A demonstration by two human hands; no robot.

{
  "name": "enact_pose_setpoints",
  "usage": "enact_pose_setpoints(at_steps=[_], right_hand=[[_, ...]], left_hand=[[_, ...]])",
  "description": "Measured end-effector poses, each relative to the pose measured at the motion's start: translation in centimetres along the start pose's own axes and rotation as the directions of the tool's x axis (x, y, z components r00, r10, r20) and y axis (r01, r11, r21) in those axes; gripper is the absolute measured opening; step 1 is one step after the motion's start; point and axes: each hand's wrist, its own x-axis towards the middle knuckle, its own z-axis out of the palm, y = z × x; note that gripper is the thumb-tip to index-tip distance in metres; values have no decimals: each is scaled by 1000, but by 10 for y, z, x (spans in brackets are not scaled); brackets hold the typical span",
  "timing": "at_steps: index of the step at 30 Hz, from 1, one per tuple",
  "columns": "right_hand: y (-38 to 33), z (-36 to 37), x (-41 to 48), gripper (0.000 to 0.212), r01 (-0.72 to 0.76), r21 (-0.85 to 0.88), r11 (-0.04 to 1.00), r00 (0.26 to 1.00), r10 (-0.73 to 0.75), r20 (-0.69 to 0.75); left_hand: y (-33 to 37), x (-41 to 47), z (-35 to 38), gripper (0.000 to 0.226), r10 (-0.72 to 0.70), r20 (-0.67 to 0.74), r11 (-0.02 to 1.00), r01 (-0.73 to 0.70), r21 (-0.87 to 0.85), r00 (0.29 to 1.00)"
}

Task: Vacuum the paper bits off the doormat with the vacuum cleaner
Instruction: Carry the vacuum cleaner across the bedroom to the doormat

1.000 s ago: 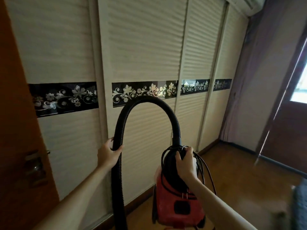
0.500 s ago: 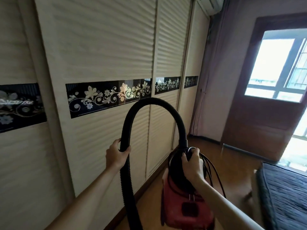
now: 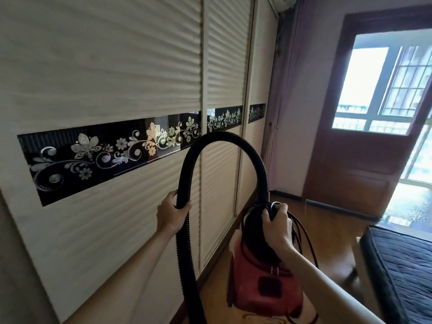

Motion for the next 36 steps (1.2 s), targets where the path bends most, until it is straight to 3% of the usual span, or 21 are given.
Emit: enact_pose_setpoints(at_steps=[12, 26, 36], right_hand=[[10, 32, 76, 17, -32, -58, 998, 993, 25, -113], [30, 81, 205, 16, -90, -125, 988, 927, 37, -374], [65, 67, 288, 16, -101, -141, 985, 897, 29, -442]], left_hand=[[-10, 115, 86, 52, 65, 80, 997, -61, -47, 995], [-30, 279, 222, 59, 123, 406, 981, -49, -189, 906], [12, 322, 335, 52, 205, 444, 964, -102, -245, 872]])
